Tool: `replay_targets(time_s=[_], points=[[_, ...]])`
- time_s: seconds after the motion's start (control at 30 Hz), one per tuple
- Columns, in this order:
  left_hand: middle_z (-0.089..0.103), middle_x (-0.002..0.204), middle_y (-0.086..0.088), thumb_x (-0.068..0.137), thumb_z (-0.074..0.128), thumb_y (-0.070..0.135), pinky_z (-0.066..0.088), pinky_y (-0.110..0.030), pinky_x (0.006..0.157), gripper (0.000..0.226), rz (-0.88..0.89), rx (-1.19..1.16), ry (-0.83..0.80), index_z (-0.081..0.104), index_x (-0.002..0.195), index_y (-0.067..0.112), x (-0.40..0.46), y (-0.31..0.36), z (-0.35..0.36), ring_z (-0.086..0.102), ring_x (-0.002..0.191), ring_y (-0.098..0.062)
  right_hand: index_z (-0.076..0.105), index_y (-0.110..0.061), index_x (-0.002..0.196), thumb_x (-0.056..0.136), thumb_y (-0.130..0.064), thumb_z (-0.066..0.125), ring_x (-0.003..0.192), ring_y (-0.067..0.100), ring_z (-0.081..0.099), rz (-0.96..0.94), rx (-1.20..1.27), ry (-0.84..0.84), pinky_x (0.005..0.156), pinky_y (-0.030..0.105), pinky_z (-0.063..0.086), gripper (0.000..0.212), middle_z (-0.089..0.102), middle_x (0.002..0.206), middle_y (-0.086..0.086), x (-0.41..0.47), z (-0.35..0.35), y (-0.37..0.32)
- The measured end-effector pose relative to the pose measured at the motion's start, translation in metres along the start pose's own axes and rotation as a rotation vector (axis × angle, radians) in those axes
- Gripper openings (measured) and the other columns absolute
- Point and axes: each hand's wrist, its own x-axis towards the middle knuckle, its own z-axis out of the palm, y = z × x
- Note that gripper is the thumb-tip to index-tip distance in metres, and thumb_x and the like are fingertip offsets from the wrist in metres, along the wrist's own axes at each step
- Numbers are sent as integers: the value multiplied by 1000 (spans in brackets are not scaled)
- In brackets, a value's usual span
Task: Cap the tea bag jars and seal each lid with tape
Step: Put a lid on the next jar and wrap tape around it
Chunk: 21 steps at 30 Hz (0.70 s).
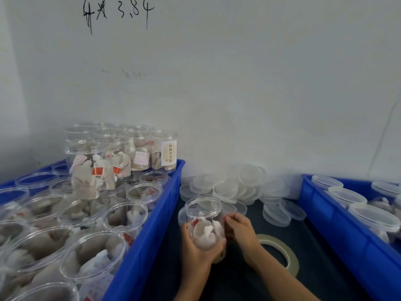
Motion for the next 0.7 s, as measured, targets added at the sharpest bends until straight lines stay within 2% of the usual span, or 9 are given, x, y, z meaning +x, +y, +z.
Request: replay_targets(time_s=[0.03, 0.1, 0.2, 0.27, 0.4, 0.47, 0.53, 0.63, 0.7], points=[[62, 110, 8, 56, 92, 10, 52, -35, 90, 81, 8, -6, 8, 49, 121, 29, 1, -1, 1, 61, 103, -10, 63, 0, 93, 93, -1, 53, 77, 24, 66, -11, -86, -17, 65, 31, 55, 10, 68, 87, 15, 11, 3, -2], [61, 112, 8, 53, 93, 11, 50, -37, 93, 86, 29, 8, 41, 49, 125, 27, 4, -1, 0, 60, 106, -12, 61, 3, 102, 87, -3, 62, 94, 35, 63, -101, -325, -43, 81, 42, 53, 16, 67, 99, 20, 33, 13, -5], [59, 119, 5, 52, 94, 14, 47, -37, 97, 91, 61, 45, 107, 48, 129, 23, 10, -3, -4, 57, 111, -15, 59, -12, 110, 84, -17, 67, 104, 23, 56, -339, -763, -100, 88, 30, 45, 27, 63, 112, 4, 54, 25, -15], [56, 124, 2, 52, 94, 16, 44, -42, 101, 94, 66, 85, 123, 46, 133, 20, 12, -4, -5, 53, 116, -18, 55, -16, 121, 87, -23, 65, 112, 19, 50, -560, -1033, -178, 93, 20, 33, 37, 58, 122, 1, 65, 29, -20], [56, 124, 2, 52, 94, 18, 44, -42, 102, 92, 77, 83, 154, 46, 131, 20, 11, -5, -4, 53, 115, -18, 45, -15, 135, 92, -36, 59, 121, 24, 44, -751, -1338, -325, 104, 30, 31, 50, 49, 137, 5, 84, 42, -27], [57, 123, 1, 52, 94, 17, 44, -41, 101, 90, 85, 83, 170, 47, 129, 19, 11, -6, -4, 54, 114, -19, 43, -18, 138, 94, -39, 52, 123, 24, 38, -768, -1465, -394, 106, 34, 29, 49, 45, 140, 4, 92, 47, -25], [57, 123, 1, 52, 94, 17, 44, -41, 101, 89, 94, 74, 179, 48, 129, 18, 11, -7, -4, 54, 114, -19, 38, -22, 143, 95, -41, 49, 131, 28, 29, -694, -1575, -449, 112, 39, 22, 52, 36, 146, 6, 99, 48, -22], [57, 121, 3, 52, 94, 17, 44, -35, 99, 87, 107, 36, 184, 48, 127, 21, 11, -9, -3, 55, 112, -15, 31, -26, 147, 95, -44, 45, 137, 36, 19, -543, -1606, -496, 118, 47, 11, 56, 25, 150, 9, 107, 46, -16], [58, 118, 6, 52, 94, 15, 44, -27, 93, 85, 107, 4, 188, 49, 124, 24, 11, -10, -3, 56, 109, -12, 31, -24, 147, 95, -44, 43, 141, 33, 16, -528, -1602, -526, 119, 48, 3, 57, 28, 150, 10, 111, 46, -14]])
